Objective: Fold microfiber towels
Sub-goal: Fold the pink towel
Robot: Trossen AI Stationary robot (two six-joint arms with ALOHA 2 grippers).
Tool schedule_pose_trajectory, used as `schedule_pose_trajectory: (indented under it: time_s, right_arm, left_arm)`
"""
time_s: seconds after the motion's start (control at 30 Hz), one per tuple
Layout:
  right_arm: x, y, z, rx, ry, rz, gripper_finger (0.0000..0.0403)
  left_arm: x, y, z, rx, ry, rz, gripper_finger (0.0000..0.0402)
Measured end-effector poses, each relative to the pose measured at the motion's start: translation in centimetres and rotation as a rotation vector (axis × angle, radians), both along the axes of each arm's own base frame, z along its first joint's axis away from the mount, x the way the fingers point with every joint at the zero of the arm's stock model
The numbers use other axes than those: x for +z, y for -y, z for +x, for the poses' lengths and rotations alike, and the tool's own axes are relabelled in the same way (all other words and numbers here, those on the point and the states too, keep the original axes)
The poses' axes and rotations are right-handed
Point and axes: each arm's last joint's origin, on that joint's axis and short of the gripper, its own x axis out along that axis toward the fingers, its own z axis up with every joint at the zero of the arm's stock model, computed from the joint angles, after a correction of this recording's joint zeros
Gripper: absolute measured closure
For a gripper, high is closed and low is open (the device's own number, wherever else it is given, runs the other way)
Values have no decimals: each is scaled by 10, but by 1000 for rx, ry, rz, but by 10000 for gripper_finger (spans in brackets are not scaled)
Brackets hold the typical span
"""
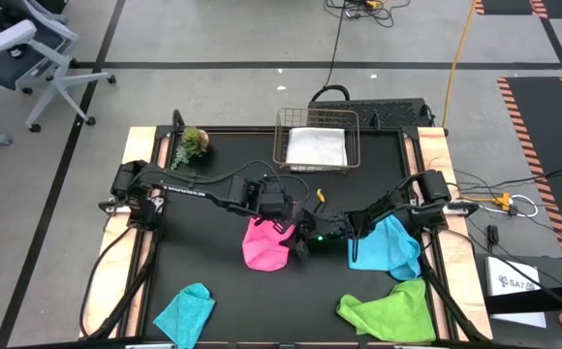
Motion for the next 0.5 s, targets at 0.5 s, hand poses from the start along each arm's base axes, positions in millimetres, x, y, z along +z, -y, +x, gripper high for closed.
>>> schedule_pose_trajectory:
  time_s: [0.5]
  right_arm:
    - [100,-8,-46,56,-16,-165,402]
  left_arm:
    - [3,-8,-3,-10,-19,65,400]
